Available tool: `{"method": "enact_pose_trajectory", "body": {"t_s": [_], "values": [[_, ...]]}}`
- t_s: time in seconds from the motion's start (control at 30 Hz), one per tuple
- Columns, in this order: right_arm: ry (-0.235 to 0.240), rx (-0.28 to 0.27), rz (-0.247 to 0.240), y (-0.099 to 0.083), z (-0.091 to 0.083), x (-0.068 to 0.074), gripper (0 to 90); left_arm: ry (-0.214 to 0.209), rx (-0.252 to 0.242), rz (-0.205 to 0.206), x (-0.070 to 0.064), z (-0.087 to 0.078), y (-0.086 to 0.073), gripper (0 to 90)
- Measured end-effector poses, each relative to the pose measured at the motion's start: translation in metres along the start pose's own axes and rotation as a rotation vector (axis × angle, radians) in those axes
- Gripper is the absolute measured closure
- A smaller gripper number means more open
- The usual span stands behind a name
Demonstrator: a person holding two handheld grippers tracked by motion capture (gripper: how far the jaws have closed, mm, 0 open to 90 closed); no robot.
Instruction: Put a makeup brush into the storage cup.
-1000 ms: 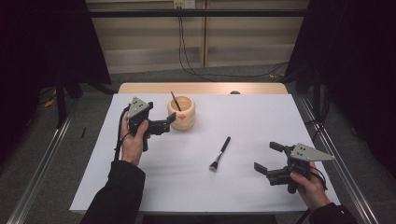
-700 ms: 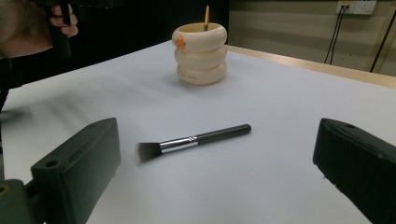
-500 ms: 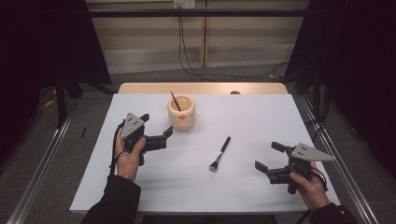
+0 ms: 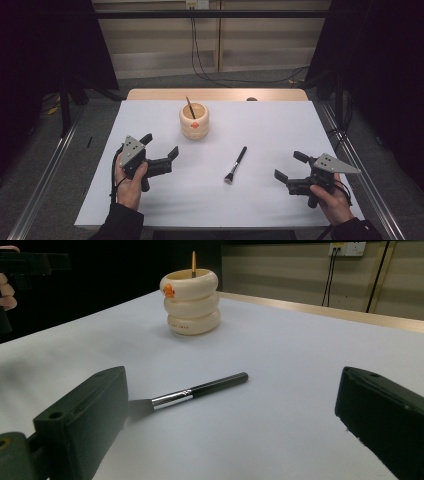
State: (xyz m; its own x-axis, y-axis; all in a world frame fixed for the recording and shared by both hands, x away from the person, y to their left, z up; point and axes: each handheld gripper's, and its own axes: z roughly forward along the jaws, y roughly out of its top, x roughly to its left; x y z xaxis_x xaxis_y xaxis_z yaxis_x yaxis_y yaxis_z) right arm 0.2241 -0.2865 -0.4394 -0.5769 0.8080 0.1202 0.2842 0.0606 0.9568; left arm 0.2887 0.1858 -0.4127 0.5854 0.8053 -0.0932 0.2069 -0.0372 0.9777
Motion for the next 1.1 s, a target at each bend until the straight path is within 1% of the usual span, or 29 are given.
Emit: {"method": "enact_pose_trajectory", "body": {"t_s": [0.03,0.07,0.1,0.13,0.2,0.23,0.27,0.3,0.33,0.37,0.4,0.43,0.5,0.53,0.6,0.63,0.67,0.7,0.73,0.77,0.8,0.83,0.87,0.93,0.97,1.0,1.03,1.07,1.1], "values": [[0.002,0.002,-0.001,0.0,0.0,0.0,0.4,0.002,-0.006,-0.005,-0.001,-0.002,-0.001,1.2],[0.002,-0.002,0.007,0.0,-0.001,0.0,0.4,0.001,-0.009,0.003,-0.001,-0.004,-0.002,1.2],[-0.001,0.004,0.001,-0.001,-0.002,0.0,0.4,0.009,-0.006,0.008,-0.002,-0.007,-0.003,1.2],[0.0,0.004,-0.002,-0.001,-0.002,0.0,0.4,-0.001,-0.008,0.007,-0.002,-0.009,-0.005,1.2],[-0.004,0.009,0.005,-0.002,-0.003,-0.001,0.4,0.02,-0.006,0.035,-0.004,-0.014,-0.008,1.4],[-0.008,0.008,0.001,-0.002,-0.004,-0.001,0.5,0.011,-0.007,0.036,-0.004,-0.016,-0.009,1.4],[-0.01,0.006,0.007,-0.002,-0.004,-0.001,0.5,-0.001,-0.003,0.02,-0.005,-0.018,-0.011,1.2],[-0.008,0.005,0.009,-0.002,-0.004,-0.001,0.4,-0.004,-0.004,0.017,-0.005,-0.02,-0.012,1.2],[-0.007,0.002,0.006,-0.002,-0.005,-0.001,0.5,0.002,-0.005,0.013,-0.005,-0.022,-0.014,1.2],[-0.006,0.001,0.001,-0.002,-0.005,-0.001,0.4,-0.004,-0.004,0.013,-0.005,-0.024,-0.016,1.2],[-0.005,0.001,0.011,-0.002,-0.005,-0.001,0.5,-0.003,0.002,0.028,-0.005,-0.025,-0.017,1.2],[-0.005,0.0,0.012,-0.002,-0.005,-0.001,0.4,0.001,0.001,0.03,-0.005,-0.026,-0.019,1.2],[-0.01,0.005,0.004,-0.002,-0.004,-0.002,0.4,0.015,-0.015,0.007,-0.005,-0.027,-0.021,1.2],[-0.005,-0.004,0.013,-0.002,-0.004,-0.001,0.4,0.02,-0.007,0.005,-0.004,-0.028,-0.022,1.2],[-0.003,-0.002,0.007,-0.001,-0.004,-0.001,0.4,0.006,-0.012,-0.006,-0.005,-0.028,-0.024,1.3],[-0.007,0.001,-0.002,-0.001,-0.004,-0.001,0.4,0.013,-0.01,-0.01,-0.005,-0.028,-0.026,1.3],[-0.005,-0.004,0.011,-0.001,-0.004,0.0,0.4,-0.017,-0.006,0.006,-0.005,-0.028,-0.028,1.5],[0.0,-0.003,0.001,-0.001,-0.005,0.0,0.3,-0.022,0.0,0.012,-0.005,-0.028,-0.028,1.5],[0.0,-0.004,0.005,-0.001,-0.005,0.0,0.3,-0.003,-0.001,0.013,-0.006,-0.029,-0.029,1.4],[0.0,-0.002,0.003,-0.001,-0.005,0.0,0.3,-0.001,-0.008,0.011,-0.007,-0.029,-0.029,1.6],[-0.001,-0.002,0.001,-0.001,-0.005,0.0,0.3,-0.01,-0.002,0.014,-0.008,-0.029,-0.028,1.6],[-0.003,-0.005,-0.001,-0.001,-0.005,-0.001,0.3,-0.021,-0.008,0.019,-0.008,-0.029,-0.028,1.5],[-0.004,-0.005,0.001,-0.001,-0.005,-0.001,0.3,-0.019,-0.011,0.024,-0.01,-0.029,-0.029,1.3],[-0.001,-0.002,0.0,-0.001,-0.005,-0.001,0.3,-0.024,-0.007,0.017,-0.011,-0.03,-0.029,1.2],[-0.004,-0.004,0.0,-0.001,-0.005,-0.001,0.3,-0.032,-0.015,0.017,-0.011,-0.031,-0.029,1.0],[-0.005,-0.006,0.001,-0.001,-0.006,-0.001,0.3,-0.025,-0.013,0.022,-0.012,-0.032,-0.028,1.0],[-0.003,-0.009,0.001,-0.001,-0.006,-0.001,0.3,-0.022,-0.014,0.02,-0.012,-0.033,-0.028,0.9],[-0.007,-0.011,0.005,-0.001,-0.006,-0.001,0.3,-0.033,-0.017,0.013,-0.012,-0.033,-0.029,0.8],[-0.009,-0.014,0.008,-0.001,-0.006,-0.001,0.3,-0.031,-0.016,0.011,-0.012,-0.034,-0.029,0.8]]}}
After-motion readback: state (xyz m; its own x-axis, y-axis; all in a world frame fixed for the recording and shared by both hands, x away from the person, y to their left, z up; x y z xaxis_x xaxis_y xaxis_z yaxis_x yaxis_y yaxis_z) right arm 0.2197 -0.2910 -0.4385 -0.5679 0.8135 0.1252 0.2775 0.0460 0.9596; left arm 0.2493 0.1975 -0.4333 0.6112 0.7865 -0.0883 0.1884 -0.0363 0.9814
